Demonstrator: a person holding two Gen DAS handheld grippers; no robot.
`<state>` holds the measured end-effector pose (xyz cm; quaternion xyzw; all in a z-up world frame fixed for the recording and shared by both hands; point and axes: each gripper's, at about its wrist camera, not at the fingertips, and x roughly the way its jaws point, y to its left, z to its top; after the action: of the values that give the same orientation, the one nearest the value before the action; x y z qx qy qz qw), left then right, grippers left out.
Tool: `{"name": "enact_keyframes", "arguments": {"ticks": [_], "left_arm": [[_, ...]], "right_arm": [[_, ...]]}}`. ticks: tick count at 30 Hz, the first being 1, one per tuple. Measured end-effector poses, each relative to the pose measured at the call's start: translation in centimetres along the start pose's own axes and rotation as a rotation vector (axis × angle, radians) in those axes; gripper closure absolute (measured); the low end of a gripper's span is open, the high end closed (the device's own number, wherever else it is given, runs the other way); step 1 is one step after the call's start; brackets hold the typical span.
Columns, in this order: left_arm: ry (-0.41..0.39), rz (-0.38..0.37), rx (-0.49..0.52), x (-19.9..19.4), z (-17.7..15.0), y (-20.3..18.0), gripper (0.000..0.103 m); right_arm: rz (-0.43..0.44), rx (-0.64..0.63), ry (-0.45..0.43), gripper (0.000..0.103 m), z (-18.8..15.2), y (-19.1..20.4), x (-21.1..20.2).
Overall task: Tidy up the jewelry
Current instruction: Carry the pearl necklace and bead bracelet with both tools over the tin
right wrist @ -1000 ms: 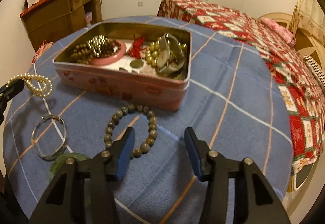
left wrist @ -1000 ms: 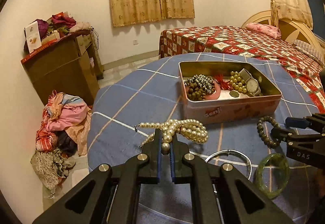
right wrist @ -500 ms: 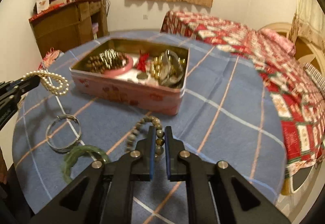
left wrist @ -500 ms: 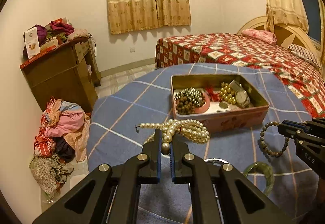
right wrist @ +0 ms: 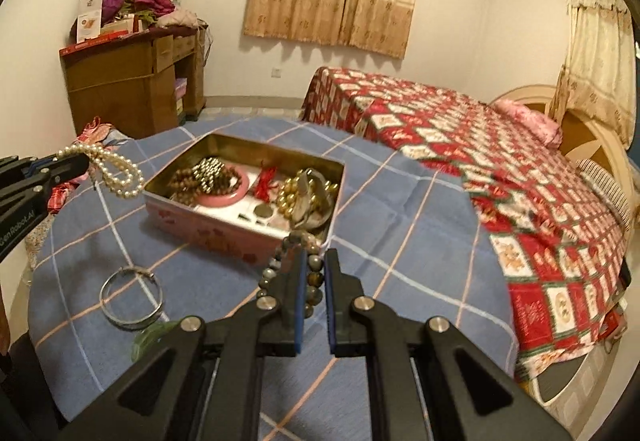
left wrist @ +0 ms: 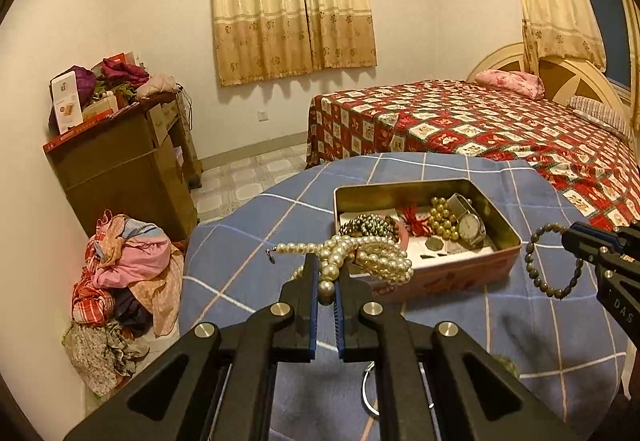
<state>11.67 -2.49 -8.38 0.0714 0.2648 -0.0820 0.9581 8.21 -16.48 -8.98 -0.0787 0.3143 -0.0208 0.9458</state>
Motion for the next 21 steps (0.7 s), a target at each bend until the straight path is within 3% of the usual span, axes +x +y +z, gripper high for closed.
{"name": "enact_keyframes", "arguments": {"ticks": [21], "left_arm": [[-0.018, 0.015, 0.062, 2.6, 3.5, -1.6, 0.097]], "right_arm": [[-0.03, -0.017, -0.061, 0.093, 3.6, -0.6, 1.1]]}}
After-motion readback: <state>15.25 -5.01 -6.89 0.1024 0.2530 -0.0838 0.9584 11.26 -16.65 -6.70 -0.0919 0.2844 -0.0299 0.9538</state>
